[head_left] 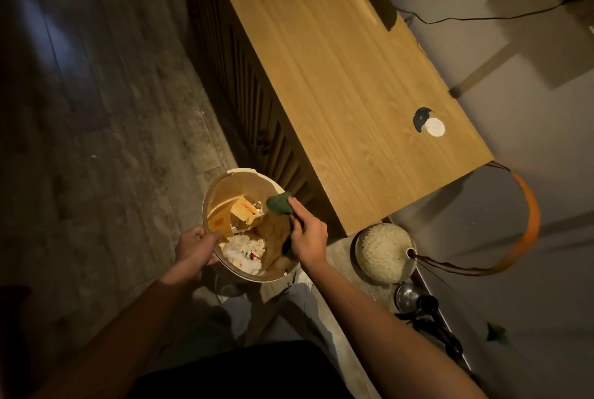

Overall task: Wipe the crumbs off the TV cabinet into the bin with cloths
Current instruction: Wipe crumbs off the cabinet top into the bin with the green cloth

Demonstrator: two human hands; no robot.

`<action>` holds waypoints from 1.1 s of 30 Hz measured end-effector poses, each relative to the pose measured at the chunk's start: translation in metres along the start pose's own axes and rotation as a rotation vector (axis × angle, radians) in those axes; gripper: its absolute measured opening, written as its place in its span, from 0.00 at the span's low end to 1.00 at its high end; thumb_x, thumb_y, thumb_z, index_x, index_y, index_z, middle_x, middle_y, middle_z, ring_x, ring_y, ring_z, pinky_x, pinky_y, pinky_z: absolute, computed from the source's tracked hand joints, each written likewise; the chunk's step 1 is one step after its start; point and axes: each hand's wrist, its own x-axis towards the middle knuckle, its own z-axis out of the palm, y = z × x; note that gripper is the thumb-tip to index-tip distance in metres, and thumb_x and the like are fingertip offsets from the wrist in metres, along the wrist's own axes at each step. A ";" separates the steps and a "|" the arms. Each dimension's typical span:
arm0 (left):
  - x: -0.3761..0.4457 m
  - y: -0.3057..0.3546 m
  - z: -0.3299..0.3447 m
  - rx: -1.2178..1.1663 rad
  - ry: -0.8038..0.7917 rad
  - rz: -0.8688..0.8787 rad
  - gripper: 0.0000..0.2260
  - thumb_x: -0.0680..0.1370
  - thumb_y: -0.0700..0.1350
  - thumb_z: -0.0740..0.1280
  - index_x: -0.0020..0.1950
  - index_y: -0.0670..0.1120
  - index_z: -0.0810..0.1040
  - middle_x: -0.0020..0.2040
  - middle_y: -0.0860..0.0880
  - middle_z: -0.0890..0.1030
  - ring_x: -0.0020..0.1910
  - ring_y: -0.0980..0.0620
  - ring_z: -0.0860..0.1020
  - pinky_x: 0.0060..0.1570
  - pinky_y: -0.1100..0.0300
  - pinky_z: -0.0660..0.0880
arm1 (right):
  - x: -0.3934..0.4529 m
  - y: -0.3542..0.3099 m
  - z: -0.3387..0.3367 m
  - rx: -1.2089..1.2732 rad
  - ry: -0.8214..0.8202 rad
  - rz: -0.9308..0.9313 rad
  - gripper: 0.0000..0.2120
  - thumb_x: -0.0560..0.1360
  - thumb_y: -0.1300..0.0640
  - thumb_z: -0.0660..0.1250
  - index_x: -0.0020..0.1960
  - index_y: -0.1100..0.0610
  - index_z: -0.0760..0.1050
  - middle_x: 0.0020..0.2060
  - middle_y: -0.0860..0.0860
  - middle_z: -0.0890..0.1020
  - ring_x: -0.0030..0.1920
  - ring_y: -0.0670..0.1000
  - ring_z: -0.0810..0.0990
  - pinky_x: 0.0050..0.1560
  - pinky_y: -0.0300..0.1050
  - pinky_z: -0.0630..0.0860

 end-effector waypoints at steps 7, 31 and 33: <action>-0.001 0.015 0.003 0.009 -0.019 0.030 0.08 0.76 0.41 0.72 0.40 0.44 0.75 0.41 0.42 0.84 0.39 0.45 0.84 0.28 0.60 0.79 | 0.013 0.001 -0.049 0.057 0.154 -0.019 0.24 0.81 0.69 0.64 0.72 0.49 0.74 0.69 0.43 0.76 0.71 0.48 0.75 0.75 0.45 0.68; -0.017 0.006 0.070 0.153 -0.061 0.016 0.11 0.75 0.41 0.72 0.37 0.45 0.72 0.46 0.39 0.83 0.48 0.40 0.84 0.48 0.44 0.84 | 0.011 0.073 -0.091 -0.190 0.340 0.156 0.26 0.81 0.67 0.65 0.73 0.45 0.73 0.74 0.46 0.74 0.73 0.47 0.73 0.69 0.46 0.72; -0.018 0.005 0.071 0.136 -0.065 0.010 0.11 0.75 0.40 0.72 0.36 0.46 0.72 0.46 0.40 0.83 0.47 0.40 0.84 0.48 0.44 0.84 | -0.005 0.064 -0.071 -0.206 0.339 0.137 0.28 0.80 0.68 0.66 0.73 0.44 0.73 0.73 0.45 0.74 0.72 0.46 0.74 0.64 0.41 0.74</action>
